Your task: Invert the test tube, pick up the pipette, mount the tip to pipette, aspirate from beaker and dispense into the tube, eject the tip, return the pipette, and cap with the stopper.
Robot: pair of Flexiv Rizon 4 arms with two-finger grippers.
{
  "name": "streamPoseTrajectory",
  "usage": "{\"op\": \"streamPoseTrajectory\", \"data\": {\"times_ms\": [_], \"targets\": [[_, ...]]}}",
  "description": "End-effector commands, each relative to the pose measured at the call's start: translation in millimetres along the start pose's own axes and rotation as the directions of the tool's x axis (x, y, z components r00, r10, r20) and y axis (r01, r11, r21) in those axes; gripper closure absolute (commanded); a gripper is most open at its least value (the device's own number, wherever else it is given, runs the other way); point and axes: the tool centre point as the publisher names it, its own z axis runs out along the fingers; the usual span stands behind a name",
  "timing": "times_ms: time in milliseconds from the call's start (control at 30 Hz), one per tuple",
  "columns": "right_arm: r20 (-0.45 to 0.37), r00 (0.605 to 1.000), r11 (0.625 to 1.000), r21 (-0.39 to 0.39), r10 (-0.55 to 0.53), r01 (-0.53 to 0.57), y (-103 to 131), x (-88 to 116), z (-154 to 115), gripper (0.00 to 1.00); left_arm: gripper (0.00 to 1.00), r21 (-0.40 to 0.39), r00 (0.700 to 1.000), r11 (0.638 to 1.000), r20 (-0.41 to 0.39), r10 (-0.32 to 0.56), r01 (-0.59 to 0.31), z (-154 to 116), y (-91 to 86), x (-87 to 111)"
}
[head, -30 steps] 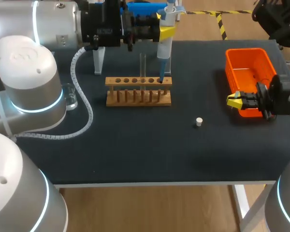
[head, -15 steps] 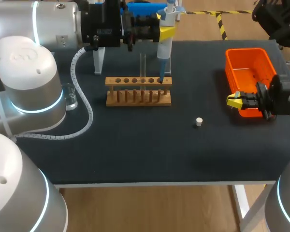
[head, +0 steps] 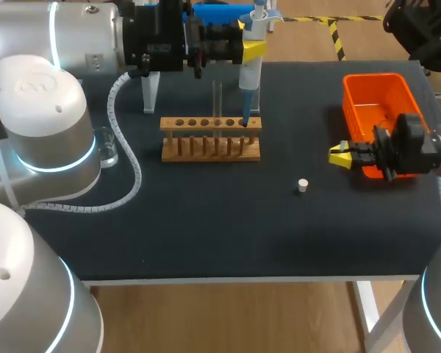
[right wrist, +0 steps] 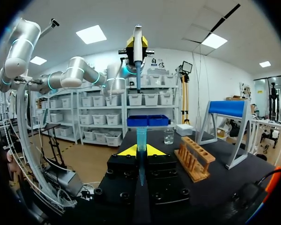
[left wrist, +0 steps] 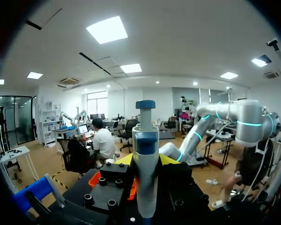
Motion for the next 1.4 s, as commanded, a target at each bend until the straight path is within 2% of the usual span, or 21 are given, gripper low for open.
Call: {"op": "streamPoseTrajectory", "data": {"times_ms": [33,833,1400], "targets": [[-0.006,1.0,1.0,0.013,-0.001,0.001,3,-3,18,1.0,1.0,0.001,1.0,1.0,0.0,0.0,0.0,-1,0.3,0.8],[-0.092,0.996,1.0,-0.012,-0.018,0.017,30,0,102,1.0,1.0,0.001,1.0,1.0,0.0,0.0,0.0,-1,0.3,0.8],[-0.135,0.991,1.0,-0.025,-0.01,0.007,36,6,141,1.0,1.0,0.001,1.0,1.0,0.0,0.0,0.0,-1,0.3,0.8]]}}
